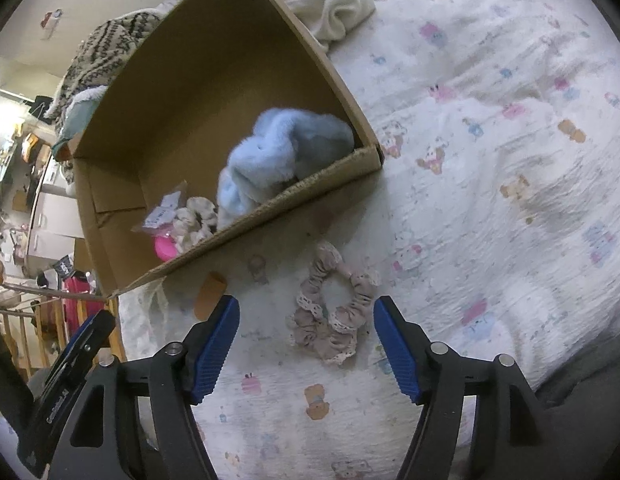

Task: Organize soft objects
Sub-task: 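Withdraw both open grippers from the box toward the remaining items, then grasp the beige lace scrunchie with the right gripper while the left gripper grasps the tan tube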

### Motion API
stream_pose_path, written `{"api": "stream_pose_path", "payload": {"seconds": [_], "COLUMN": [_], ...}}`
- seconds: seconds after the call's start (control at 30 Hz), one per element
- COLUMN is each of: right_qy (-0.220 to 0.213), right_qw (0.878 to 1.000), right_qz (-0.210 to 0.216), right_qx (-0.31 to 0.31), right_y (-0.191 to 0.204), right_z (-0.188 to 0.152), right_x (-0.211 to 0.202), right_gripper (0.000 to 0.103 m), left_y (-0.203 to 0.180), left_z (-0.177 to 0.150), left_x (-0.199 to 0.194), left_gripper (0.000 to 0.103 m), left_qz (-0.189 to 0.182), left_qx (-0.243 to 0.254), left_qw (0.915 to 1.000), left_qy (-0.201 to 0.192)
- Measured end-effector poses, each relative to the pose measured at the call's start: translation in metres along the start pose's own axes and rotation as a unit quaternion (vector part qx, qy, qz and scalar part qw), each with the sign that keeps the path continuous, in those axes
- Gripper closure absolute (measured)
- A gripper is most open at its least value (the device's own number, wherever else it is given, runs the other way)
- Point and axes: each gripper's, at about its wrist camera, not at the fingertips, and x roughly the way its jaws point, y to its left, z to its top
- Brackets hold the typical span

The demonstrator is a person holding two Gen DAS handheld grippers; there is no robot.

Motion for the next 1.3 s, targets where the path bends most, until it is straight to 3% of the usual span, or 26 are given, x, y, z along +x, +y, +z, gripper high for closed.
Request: {"api": "stream_pose_path", "payload": {"seconds": [0.4, 0.47, 0.53, 0.57, 0.67, 0.73, 0.83, 0.97, 1.13, 1.3], "right_qy": [0.039, 0.044, 0.042, 0.042, 0.035, 0.028, 0.015, 0.009, 0.008, 0.012], "right_qw": [0.990, 0.987, 0.983, 0.982, 0.983, 0.985, 0.990, 0.994, 0.995, 0.996], "right_qz": [-0.112, -0.128, -0.151, -0.154, -0.154, -0.142, -0.107, -0.065, -0.053, -0.042], "right_qx": [-0.081, -0.090, -0.100, -0.100, -0.095, -0.090, -0.088, -0.084, -0.080, -0.079], "right_y": [0.027, 0.028, 0.029, 0.027, 0.023, 0.022, 0.025, 0.028, 0.023, 0.009], "right_z": [0.003, 0.001, 0.000, 0.000, 0.001, 0.002, 0.002, 0.001, 0.001, -0.004], "right_x": [0.053, 0.057, 0.060, 0.060, 0.056, 0.050, 0.038, 0.028, 0.023, 0.010], "right_gripper": [0.029, 0.034, 0.054, 0.056, 0.080, 0.088, 0.088, 0.088, 0.088, 0.088], "left_y": [0.006, 0.004, 0.003, 0.002, -0.002, -0.010, -0.025, -0.044, -0.062, -0.068], "left_z": [0.002, 0.002, 0.001, 0.000, -0.004, -0.010, -0.018, -0.021, -0.019, -0.016], "left_x": [0.010, 0.012, 0.016, 0.019, 0.029, 0.038, 0.054, 0.064, 0.082, 0.099], "left_gripper": [0.038, 0.038, 0.038, 0.038, 0.038, 0.038, 0.038, 0.038, 0.038, 0.041], "left_qz": [-0.004, -0.004, -0.003, -0.002, 0.006, 0.011, 0.013, 0.010, -0.004, 0.004], "left_qx": [-0.027, -0.026, -0.025, -0.024, -0.012, 0.009, 0.044, 0.084, 0.118, 0.119], "left_qw": [0.9995, 0.9995, 0.9994, 0.9994, 0.9990, 0.9981, 0.9953, 0.9926, 0.9877, 0.9868], "left_qy": [0.013, 0.016, 0.022, 0.026, 0.043, 0.059, 0.085, 0.086, 0.103, 0.110]}}
